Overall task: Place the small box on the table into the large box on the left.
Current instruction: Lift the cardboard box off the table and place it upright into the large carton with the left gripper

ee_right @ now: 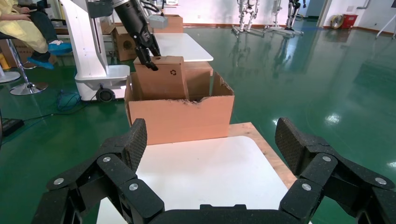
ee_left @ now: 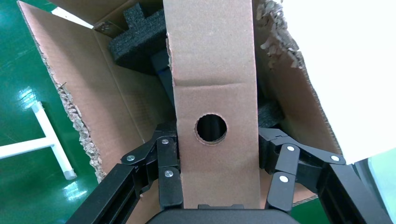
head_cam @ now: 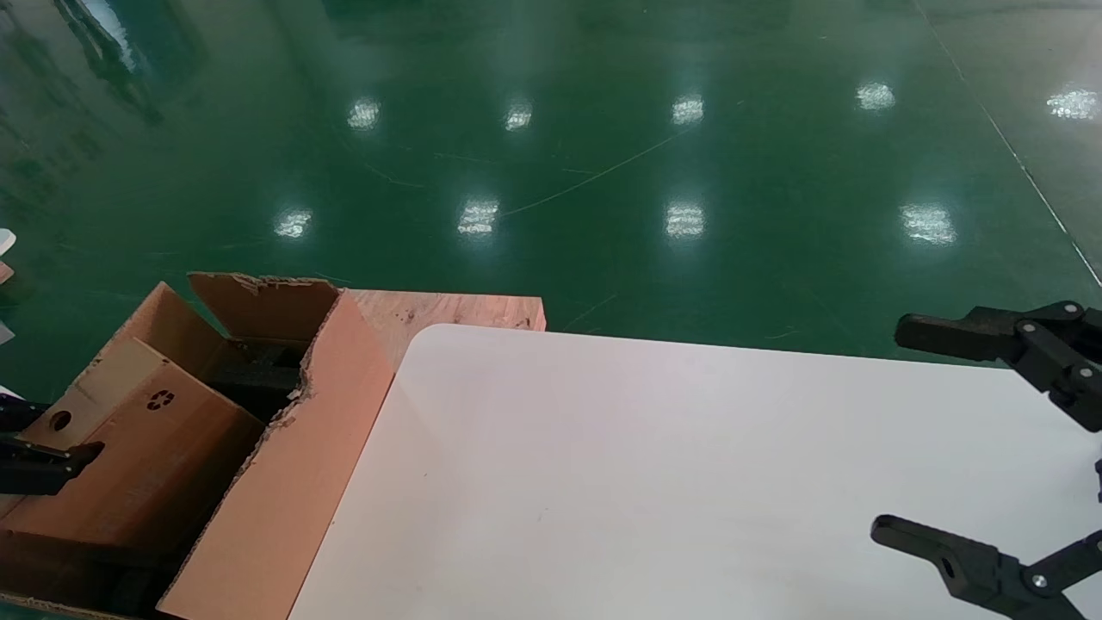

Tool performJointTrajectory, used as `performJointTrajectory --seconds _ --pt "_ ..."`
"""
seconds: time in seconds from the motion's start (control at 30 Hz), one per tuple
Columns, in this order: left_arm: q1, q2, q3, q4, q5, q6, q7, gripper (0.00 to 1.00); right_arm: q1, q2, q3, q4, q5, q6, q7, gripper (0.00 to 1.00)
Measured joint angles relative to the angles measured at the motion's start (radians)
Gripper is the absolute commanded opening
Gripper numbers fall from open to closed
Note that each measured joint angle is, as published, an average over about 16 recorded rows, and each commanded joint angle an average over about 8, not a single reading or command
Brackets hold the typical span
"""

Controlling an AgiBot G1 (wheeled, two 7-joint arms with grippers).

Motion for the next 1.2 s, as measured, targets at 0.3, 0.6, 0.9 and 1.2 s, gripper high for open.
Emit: performJointTrajectory --seconds 0.3,0.6,0.9,1.2 --pt "0.039 0.076 0.030 0.149 -0.094 -0.011 0.152 0.00 0.000 0.000 0.000 0.000 0.000 0.000 0.000 1.00" --pt "0.074 0.157 0.062 0.265 -0.165 -0.027 0.263 0.00 0.000 0.000 -0.001 0.000 0.000 0.000 0.000 1.00" --pt "0.049 0.169 0.069 0.287 -0.076 -0.023 0.228 0.00 0.000 0.000 -0.001 0.000 0.001 0.000 0.000 1.00" --pt "0.000 0.102 0.062 0.220 0.038 -0.004 0.129 0.00 0.000 0.000 -0.001 0.000 0.001 0.000 -0.001 1.00"
